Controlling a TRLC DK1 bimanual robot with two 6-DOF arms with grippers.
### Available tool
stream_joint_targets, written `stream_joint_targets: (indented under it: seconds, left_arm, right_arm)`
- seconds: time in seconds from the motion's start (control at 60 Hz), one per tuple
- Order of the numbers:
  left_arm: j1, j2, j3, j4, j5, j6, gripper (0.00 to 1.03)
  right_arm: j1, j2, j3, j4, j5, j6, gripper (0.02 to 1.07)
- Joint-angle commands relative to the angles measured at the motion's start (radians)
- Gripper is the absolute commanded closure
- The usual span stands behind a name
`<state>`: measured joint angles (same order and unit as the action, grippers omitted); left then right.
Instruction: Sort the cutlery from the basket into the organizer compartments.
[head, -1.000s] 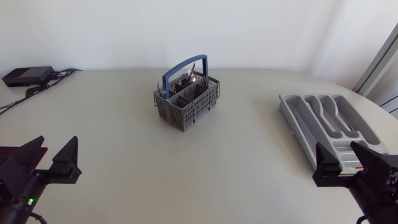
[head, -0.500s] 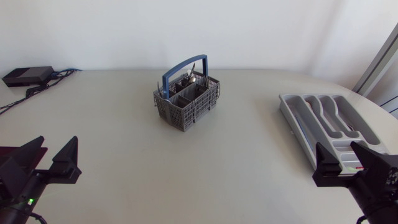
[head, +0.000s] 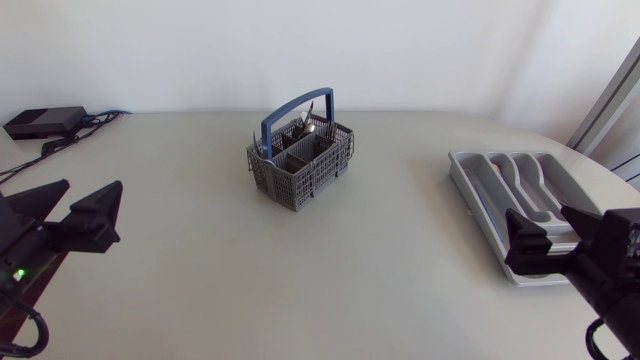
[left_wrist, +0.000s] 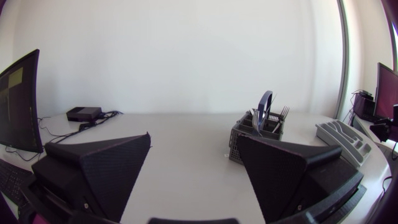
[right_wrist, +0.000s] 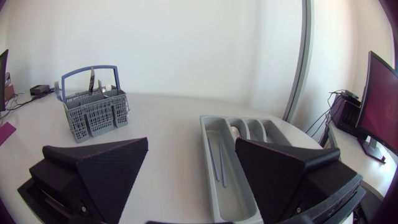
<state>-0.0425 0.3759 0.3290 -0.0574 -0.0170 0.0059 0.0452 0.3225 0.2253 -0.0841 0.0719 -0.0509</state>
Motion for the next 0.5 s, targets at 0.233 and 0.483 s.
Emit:
stream_joint_targets:
  seconds: [0.233, 0.483]
  left_arm:
    - [-0.099, 0.552, 0.463, -0.288, -0.028, 0.078, 0.12]
    - [-0.206, 0.906, 0.711, -0.409, -0.023, 0.212, 0.10]
  right_arm:
    - [0.025, 0.372, 0.166, -0.008, -0.020, 0.026, 0.06]
    - [0.085, 0.533, 0.281, -0.115, -0.014, 0.005, 0.06]
